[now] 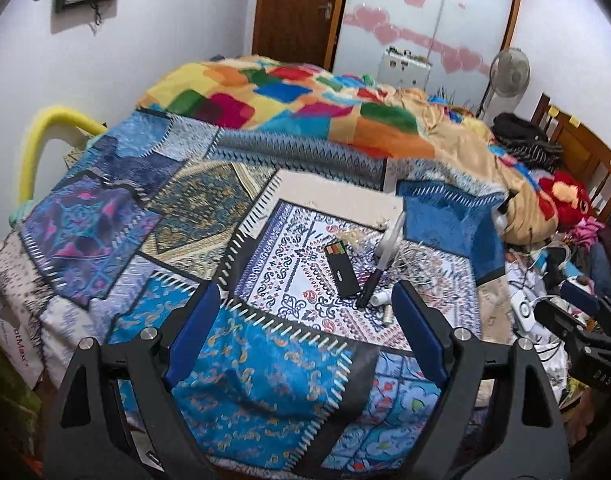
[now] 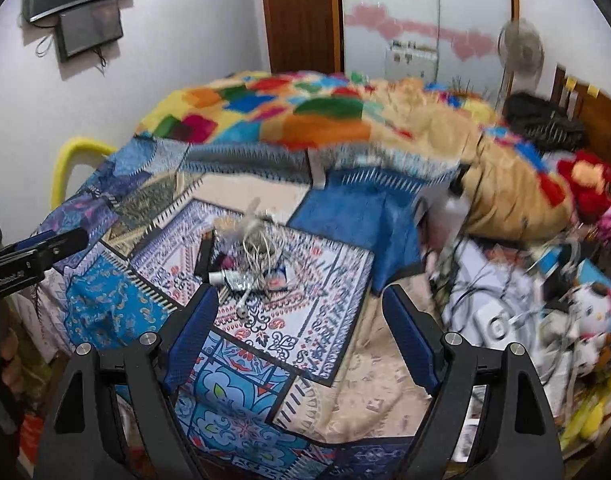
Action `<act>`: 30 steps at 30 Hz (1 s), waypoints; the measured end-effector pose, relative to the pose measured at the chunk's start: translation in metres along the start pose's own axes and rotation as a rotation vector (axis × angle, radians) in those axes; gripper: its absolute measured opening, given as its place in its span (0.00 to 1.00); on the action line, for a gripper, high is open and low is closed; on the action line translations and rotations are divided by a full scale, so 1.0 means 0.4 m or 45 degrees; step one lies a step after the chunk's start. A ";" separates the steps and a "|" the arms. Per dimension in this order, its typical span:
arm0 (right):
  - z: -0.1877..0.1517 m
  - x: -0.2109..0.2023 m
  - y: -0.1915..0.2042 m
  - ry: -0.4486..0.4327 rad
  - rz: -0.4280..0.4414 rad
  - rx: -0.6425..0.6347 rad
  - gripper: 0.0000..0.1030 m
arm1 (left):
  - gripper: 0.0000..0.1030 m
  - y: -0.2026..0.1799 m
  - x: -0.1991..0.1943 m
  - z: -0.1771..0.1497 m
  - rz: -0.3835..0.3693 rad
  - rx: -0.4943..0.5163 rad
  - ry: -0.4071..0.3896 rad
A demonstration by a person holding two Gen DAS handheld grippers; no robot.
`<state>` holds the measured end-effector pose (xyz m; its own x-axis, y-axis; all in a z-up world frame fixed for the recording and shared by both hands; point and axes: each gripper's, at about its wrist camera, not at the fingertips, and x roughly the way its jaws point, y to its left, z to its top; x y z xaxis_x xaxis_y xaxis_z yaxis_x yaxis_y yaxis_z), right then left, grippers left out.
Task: Collect trash
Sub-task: 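Grasp the black TRAINER box with the left tool while the right tool grasps a clear item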
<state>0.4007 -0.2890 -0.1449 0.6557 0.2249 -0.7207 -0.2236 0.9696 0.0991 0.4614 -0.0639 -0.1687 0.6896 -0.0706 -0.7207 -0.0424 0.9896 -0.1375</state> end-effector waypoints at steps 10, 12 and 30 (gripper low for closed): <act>0.037 0.160 -0.017 0.104 0.136 0.078 0.73 | 0.75 -0.046 0.250 0.009 -0.013 0.070 0.129; 0.055 0.183 -0.005 0.111 0.185 0.079 0.64 | 0.69 -0.053 0.287 0.010 -0.014 0.089 0.150; 0.183 0.462 0.038 0.297 0.425 0.264 0.12 | 0.53 -0.043 0.401 0.015 -0.097 0.050 0.205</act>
<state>0.5713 -0.2256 -0.2263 0.3869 0.5239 -0.7588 -0.2308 0.8518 0.4704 0.5771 -0.0915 -0.2777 0.5647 -0.1616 -0.8093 0.0359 0.9845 -0.1715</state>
